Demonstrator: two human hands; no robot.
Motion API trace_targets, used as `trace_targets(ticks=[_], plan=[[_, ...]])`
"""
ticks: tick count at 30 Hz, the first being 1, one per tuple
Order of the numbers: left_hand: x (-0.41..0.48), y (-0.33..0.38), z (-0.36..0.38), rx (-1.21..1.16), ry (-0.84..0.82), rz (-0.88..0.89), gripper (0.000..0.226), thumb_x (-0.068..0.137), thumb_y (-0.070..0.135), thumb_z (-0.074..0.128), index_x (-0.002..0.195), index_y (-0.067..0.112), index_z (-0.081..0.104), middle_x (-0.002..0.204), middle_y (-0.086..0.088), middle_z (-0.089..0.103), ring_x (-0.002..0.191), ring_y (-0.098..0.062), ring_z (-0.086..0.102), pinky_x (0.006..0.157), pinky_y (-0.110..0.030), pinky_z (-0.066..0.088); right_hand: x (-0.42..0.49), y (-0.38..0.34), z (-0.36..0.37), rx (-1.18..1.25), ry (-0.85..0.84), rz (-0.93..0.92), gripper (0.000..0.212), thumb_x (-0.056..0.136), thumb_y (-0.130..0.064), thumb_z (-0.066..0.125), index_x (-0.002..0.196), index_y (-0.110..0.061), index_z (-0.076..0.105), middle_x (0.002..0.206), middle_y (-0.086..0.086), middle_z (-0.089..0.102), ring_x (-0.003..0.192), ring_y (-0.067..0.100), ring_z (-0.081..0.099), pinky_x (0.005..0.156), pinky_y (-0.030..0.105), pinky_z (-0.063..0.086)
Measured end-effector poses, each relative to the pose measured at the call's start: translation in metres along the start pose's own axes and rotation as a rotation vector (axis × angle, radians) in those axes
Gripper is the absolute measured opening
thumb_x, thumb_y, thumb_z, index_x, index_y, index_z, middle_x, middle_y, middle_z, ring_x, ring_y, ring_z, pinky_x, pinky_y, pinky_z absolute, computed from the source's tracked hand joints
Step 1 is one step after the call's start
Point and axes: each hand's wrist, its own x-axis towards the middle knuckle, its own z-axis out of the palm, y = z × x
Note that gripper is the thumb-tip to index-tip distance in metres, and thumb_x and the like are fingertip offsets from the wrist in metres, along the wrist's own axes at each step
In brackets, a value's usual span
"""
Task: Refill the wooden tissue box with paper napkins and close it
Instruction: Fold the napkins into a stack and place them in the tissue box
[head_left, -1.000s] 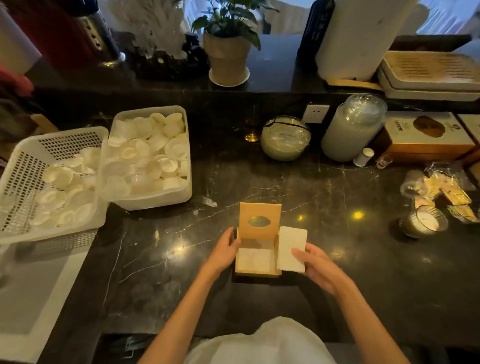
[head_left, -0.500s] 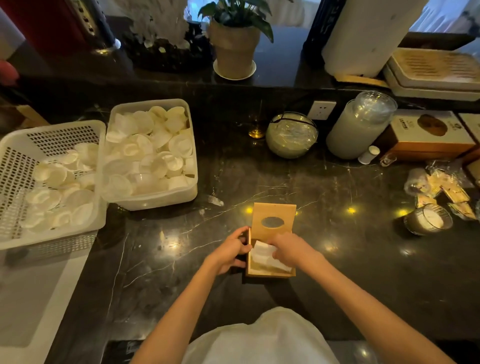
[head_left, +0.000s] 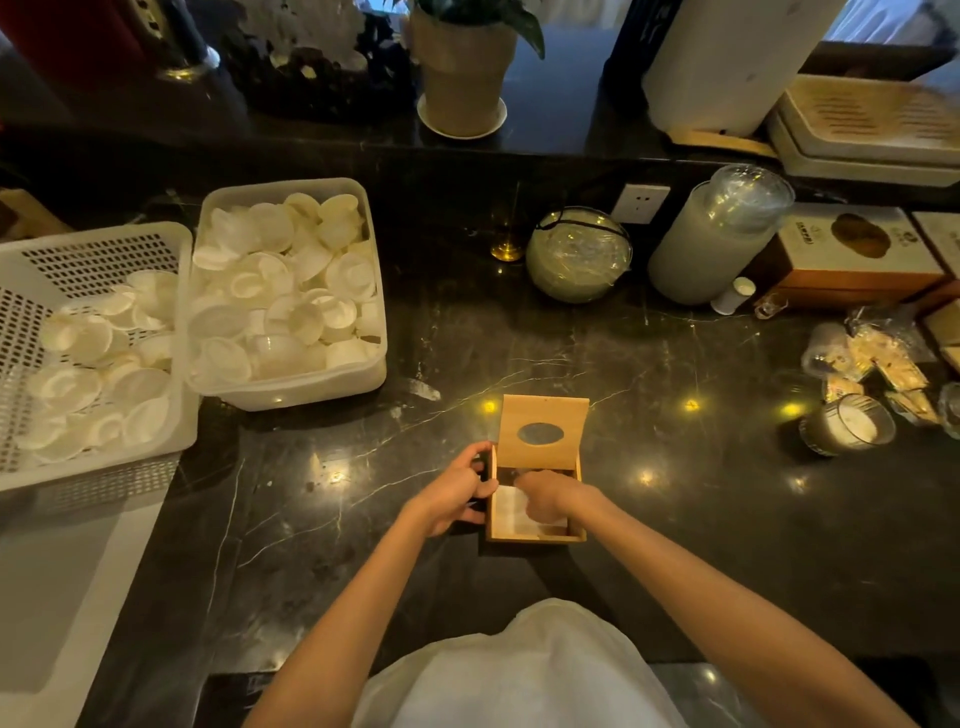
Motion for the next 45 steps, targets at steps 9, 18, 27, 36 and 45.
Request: trace_targets(ticks=[9, 18, 27, 36, 45], plan=[[-0.007, 0.005, 0.003, 0.011, 0.006, -0.003, 0.062, 0.095, -0.007, 0.045, 0.142, 0.032, 0.039, 0.139, -0.005, 0.049, 0.122, -0.028, 0.055, 0.092, -0.053, 0.055, 0.007, -0.006, 0.002, 0.023, -0.015, 0.054, 0.044, 0.094, -0.004, 0.048, 0.138, -0.011, 0.048, 0.133, 0.011, 0.057, 0.12, 0.027, 0.055, 0.099, 0.036, 0.046], [-0.005, 0.004, 0.002, 0.014, 0.014, -0.006, 0.064, 0.094, -0.007, 0.045, 0.143, 0.033, 0.039, 0.14, -0.005, 0.049, 0.123, -0.028, 0.055, 0.096, -0.057, 0.051, 0.003, -0.003, 0.008, -0.027, 0.114, 0.004, 0.044, 0.091, -0.008, 0.055, 0.134, -0.013, 0.048, 0.133, 0.013, 0.056, 0.121, 0.032, 0.055, 0.1, 0.041, 0.046], [-0.005, 0.004, 0.001, 0.042, 0.012, -0.01, 0.062, 0.094, -0.007, 0.045, 0.141, 0.034, 0.04, 0.135, -0.002, 0.049, 0.124, -0.029, 0.053, 0.1, -0.06, 0.048, 0.003, 0.003, 0.012, -0.04, 0.14, -0.033, 0.052, 0.091, -0.011, 0.053, 0.142, -0.016, 0.041, 0.141, 0.015, 0.049, 0.131, 0.037, 0.044, 0.11, 0.048, 0.037], [-0.007, 0.005, 0.001, 0.078, 0.017, 0.001, 0.063, 0.094, -0.005, 0.046, 0.143, 0.033, 0.038, 0.131, 0.002, 0.047, 0.127, -0.028, 0.049, 0.102, -0.061, 0.046, 0.0, -0.002, 0.018, -0.047, 0.195, -0.017, 0.056, 0.091, -0.016, 0.056, 0.143, -0.016, 0.036, 0.144, 0.016, 0.043, 0.134, 0.038, 0.039, 0.109, 0.049, 0.038], [-0.008, 0.005, 0.003, 0.084, 0.03, 0.012, 0.062, 0.094, -0.005, 0.047, 0.141, 0.035, 0.04, 0.137, -0.001, 0.046, 0.125, -0.027, 0.05, 0.101, -0.059, 0.047, -0.003, -0.006, 0.017, -0.059, 0.177, -0.044, 0.055, 0.092, -0.032, 0.056, 0.141, -0.019, 0.036, 0.144, 0.017, 0.041, 0.134, 0.039, 0.037, 0.11, 0.051, 0.034]])
